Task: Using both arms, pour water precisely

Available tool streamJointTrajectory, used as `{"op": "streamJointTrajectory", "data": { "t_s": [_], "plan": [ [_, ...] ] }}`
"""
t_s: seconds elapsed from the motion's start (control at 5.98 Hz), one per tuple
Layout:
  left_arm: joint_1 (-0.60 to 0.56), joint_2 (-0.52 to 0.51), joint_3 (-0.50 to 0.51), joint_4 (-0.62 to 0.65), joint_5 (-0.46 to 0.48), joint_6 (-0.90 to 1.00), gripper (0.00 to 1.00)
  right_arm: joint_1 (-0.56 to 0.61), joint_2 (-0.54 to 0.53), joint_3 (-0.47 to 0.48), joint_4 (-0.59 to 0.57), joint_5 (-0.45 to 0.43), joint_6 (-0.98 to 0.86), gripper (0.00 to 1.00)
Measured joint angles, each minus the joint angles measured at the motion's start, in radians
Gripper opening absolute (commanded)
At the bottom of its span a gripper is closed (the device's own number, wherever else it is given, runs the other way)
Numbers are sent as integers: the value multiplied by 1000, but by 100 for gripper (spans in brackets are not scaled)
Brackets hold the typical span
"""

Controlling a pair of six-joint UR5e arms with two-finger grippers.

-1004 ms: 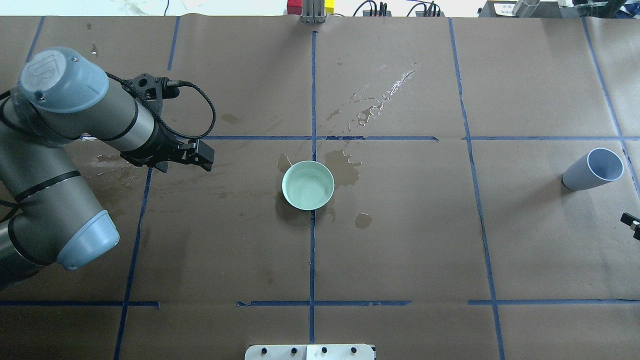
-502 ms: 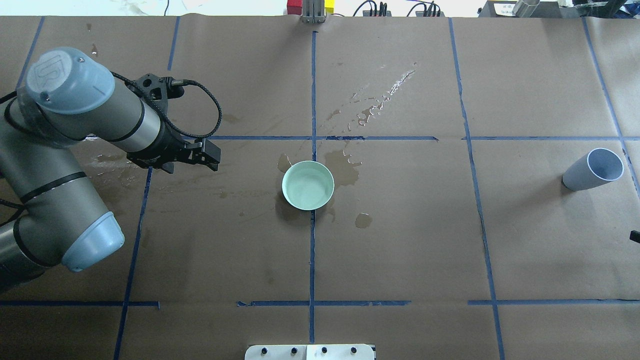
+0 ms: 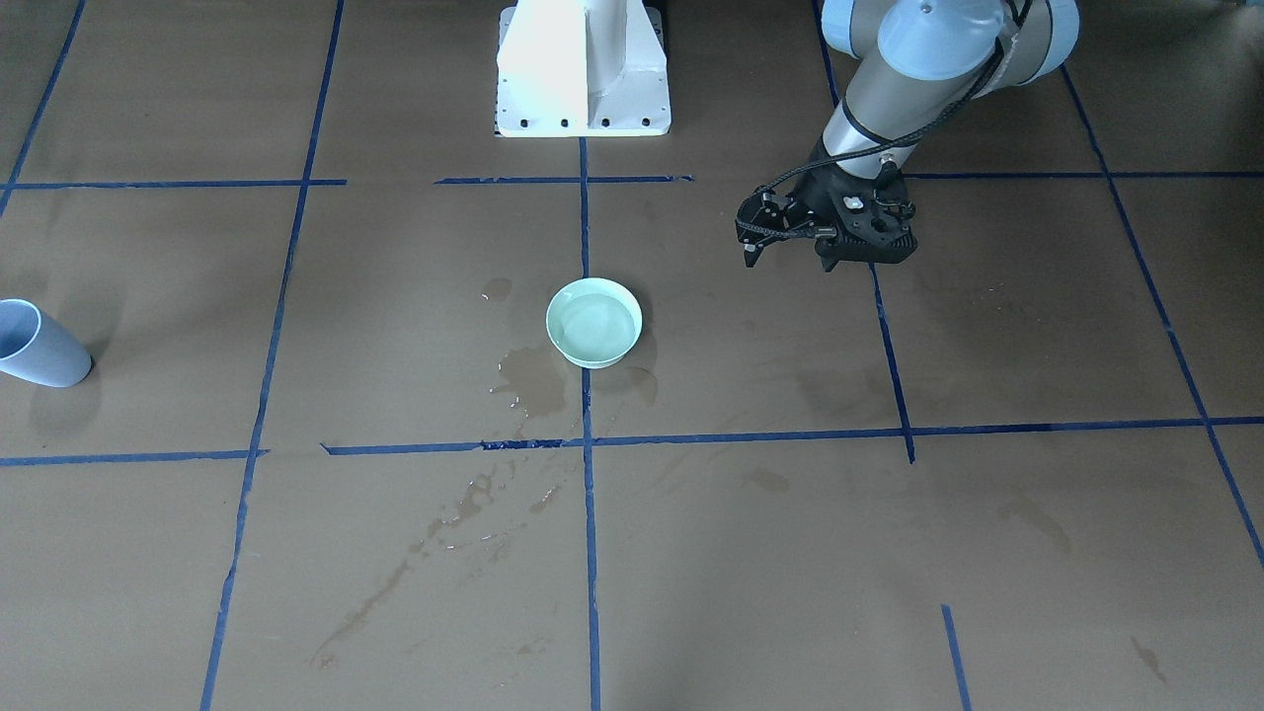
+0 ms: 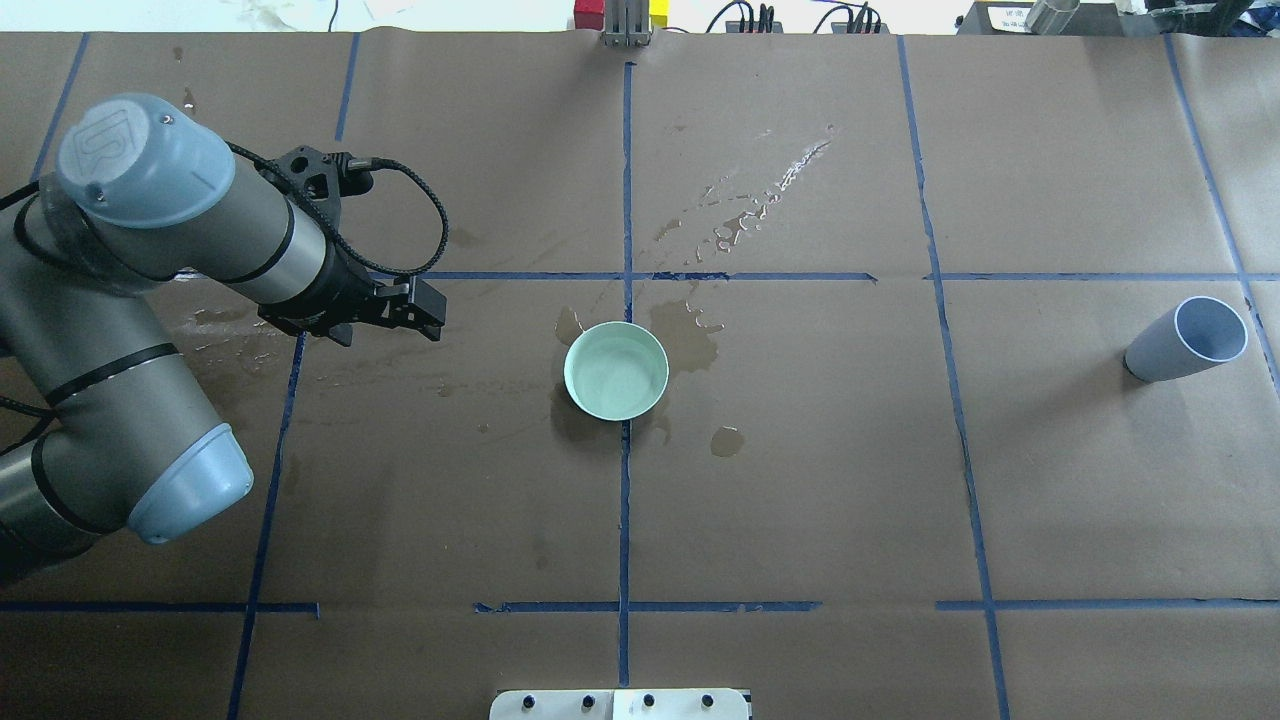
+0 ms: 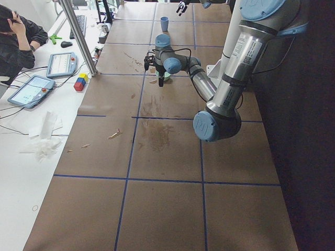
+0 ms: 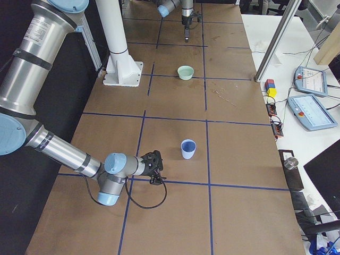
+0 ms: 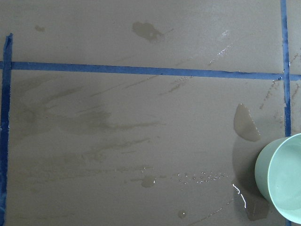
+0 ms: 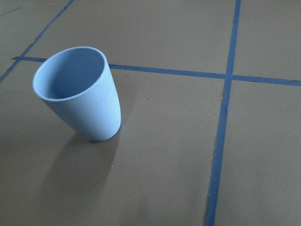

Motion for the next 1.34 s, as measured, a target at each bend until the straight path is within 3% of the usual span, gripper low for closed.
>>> {"op": "streamJointTrajectory", "data": {
  "t_s": [0.33, 0.5, 1.34],
  "plan": [
    [5, -10, 10, 0, 2, 0, 100, 203, 46, 0, -210, 249, -163, 100],
    [9, -15, 15, 0, 3, -3, 100, 255, 76, 2, -330, 325, -231, 100],
    [60, -66, 62, -1, 38, -72, 100, 369, 214, 64, -963, 441, -574, 100]
  ]
}}
